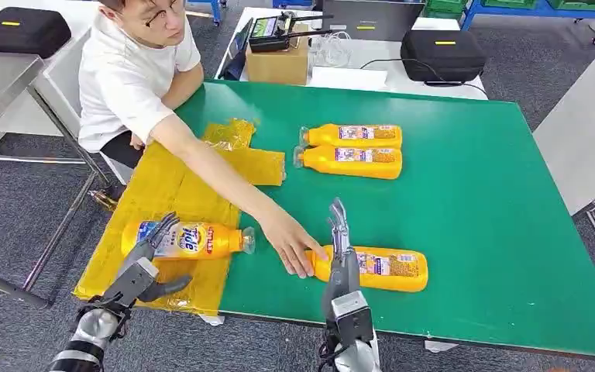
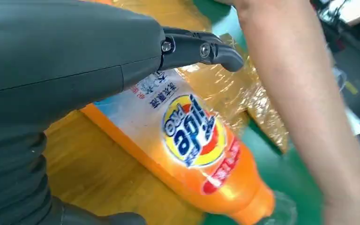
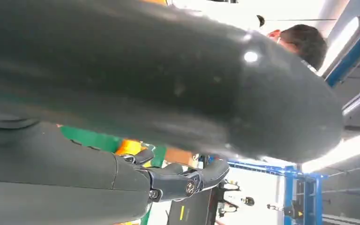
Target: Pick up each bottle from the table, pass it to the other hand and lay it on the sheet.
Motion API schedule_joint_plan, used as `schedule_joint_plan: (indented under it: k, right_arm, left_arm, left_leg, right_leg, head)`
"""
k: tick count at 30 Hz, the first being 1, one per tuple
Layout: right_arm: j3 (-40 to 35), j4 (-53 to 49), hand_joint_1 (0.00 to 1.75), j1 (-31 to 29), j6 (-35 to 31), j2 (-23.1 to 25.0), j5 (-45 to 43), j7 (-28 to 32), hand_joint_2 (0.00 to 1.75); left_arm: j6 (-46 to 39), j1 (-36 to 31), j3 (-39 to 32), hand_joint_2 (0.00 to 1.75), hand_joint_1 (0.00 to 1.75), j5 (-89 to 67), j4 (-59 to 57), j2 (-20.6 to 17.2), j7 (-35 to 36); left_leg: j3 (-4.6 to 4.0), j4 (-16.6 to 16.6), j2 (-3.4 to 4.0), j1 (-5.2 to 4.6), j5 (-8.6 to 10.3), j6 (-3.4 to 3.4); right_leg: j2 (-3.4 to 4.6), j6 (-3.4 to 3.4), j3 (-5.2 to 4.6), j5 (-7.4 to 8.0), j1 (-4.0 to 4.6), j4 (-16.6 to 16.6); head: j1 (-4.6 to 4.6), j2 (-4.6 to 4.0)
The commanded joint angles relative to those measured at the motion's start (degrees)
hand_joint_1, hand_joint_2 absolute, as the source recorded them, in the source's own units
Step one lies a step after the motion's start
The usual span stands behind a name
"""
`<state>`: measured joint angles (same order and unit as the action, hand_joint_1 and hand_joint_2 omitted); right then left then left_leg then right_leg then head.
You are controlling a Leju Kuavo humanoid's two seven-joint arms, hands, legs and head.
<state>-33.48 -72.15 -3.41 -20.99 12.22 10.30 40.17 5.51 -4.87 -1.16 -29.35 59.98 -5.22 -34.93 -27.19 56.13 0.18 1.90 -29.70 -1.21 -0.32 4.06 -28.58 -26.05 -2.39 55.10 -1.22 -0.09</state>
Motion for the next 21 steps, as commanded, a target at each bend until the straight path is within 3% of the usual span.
schedule_joint_plan:
  k: [1, 3, 15, 16, 17, 21]
  right_arm:
    - [-1.4, 2.2, 0.00, -2.2, -5.4, -3.1, 10.2, -0.2, 1.75]
    - [-0.7, 1.3, 0.00, -1.8, -7.4, -4.3, 18.2, -1.2, 1.75]
    - [0.2, 0.6, 0.00, -1.3, -6.7, -4.4, 18.7, -1.3, 1.75]
    - [0.0, 0.8, 0.00, -1.5, -7.6, -4.6, 20.6, -1.8, 1.75]
    - [-0.2, 0.4, 0.00, -1.3, -11.3, -6.2, 28.9, -5.7, 1.75]
    - [4.8, -6.0, 0.00, 2.6, -12.7, -12.4, 40.9, -13.6, 1.75]
  left_arm:
    - [4.7, 3.9, -6.6, 1.75, 0.00, 14.8, 12.7, 8.8, 0.3]
    - [4.0, 4.6, -7.8, 1.75, 0.00, 20.0, 16.8, 11.6, -0.6]
    - [3.4, 5.4, -6.9, 1.75, 0.00, 20.5, 18.3, 11.5, 0.6]
    - [3.1, 5.4, -7.5, 1.75, 0.00, 21.5, 18.4, 12.0, 0.0]
    - [4.3, 6.1, -8.3, 1.75, 0.00, 26.6, 20.7, 13.8, 0.2]
    - [5.3, 12.7, -4.4, 1.75, 0.00, 30.2, 33.3, 16.8, -0.6]
  left_leg:
    - [-0.11, 0.0, -0.02, 0.03, -0.02, 0.15]
    - [-0.25, 0.0, -0.06, 0.02, 0.00, 0.14]
    - [-0.42, 0.0, 0.07, 0.05, -0.01, 0.13]
    - [-0.40, -0.1, 0.08, 0.06, 0.00, 0.18]
    - [-0.42, 0.0, 0.08, 0.04, -0.01, 0.14]
    - [-0.40, 0.0, 0.02, 0.08, -0.06, 0.27]
  right_leg:
    - [-0.01, -0.14, -0.10, 0.01, 0.07, -0.1]
    - [-0.06, -0.15, -0.23, 0.02, 0.07, -0.1]
    - [0.04, -0.18, -0.49, 0.02, 0.13, -0.1]
    - [0.06, -0.24, -0.47, 0.04, 0.15, -0.2]
    - [0.05, -0.17, -0.49, 0.03, 0.12, -0.1]
    - [0.00, -0.24, -0.38, 0.01, 0.18, -0.2]
  head:
    - [0.00, 0.00]
    - [0.00, 0.00]
    - [-0.02, 0.00]
    - [-0.02, 0.00]
    - [-0.02, 0.00]
    - [-0.02, 0.00]
